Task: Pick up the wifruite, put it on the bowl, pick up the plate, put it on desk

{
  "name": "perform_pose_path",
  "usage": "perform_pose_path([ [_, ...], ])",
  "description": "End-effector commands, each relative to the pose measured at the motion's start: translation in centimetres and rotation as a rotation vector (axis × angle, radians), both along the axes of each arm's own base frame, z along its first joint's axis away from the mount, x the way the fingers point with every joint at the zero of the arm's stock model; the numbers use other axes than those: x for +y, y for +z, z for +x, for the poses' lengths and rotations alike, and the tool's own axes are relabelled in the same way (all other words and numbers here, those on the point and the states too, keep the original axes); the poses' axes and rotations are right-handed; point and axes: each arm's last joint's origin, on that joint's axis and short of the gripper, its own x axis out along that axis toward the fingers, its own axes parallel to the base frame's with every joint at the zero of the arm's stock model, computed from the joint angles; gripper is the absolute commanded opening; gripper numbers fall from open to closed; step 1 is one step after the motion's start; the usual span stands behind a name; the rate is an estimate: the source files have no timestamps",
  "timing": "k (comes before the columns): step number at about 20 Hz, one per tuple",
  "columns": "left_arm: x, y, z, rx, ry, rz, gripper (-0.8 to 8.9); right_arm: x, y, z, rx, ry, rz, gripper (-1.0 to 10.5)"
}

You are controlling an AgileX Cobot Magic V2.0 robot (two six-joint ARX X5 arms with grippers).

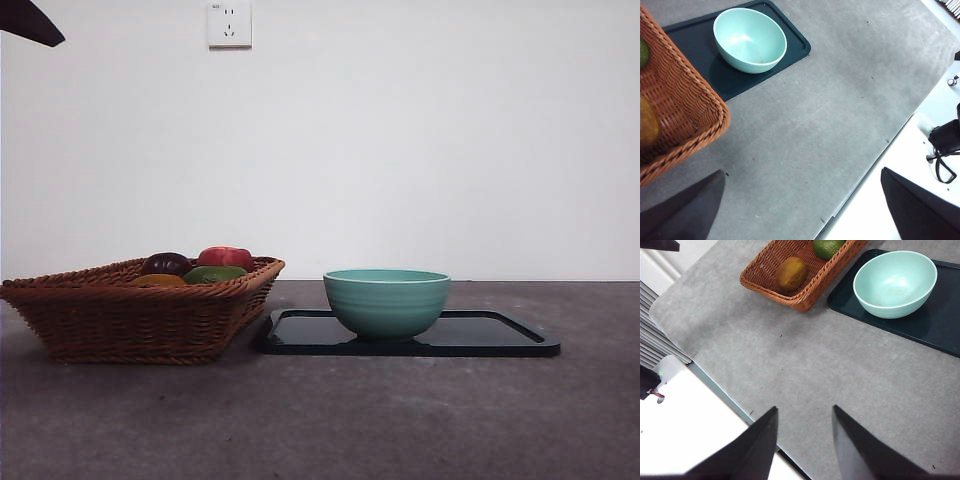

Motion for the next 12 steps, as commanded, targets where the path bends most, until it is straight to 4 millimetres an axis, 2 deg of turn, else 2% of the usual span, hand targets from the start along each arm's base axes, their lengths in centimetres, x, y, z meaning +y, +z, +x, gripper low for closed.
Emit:
perform_pose_path([
  [1, -0.1, 0.3, 0.0, -0.027, -0.022, -0.003, 4.96, 0.0, 0.4, 0.0, -0.008, -0.006, 0.015, 1.7],
  [8, -0.1, 0.3, 0.1, -0.029, -0.022, -0.003, 4.96, 0.1, 0.6, 0.1, 0.029, -0.051, 0.068, 1.7],
  [11, -0.1, 0.3, 0.1, -0.030, -0.022, -0.004, 4.96, 0.5, 1.1, 1.1, 0.038, -0.114, 0.139, 1.7],
  [12, -0.1, 0.3, 0.1, -0.030, -0.022, -0.004, 4.96, 0.8, 1.2, 1.6, 0.044, -0.124, 0.154, 2.3],
])
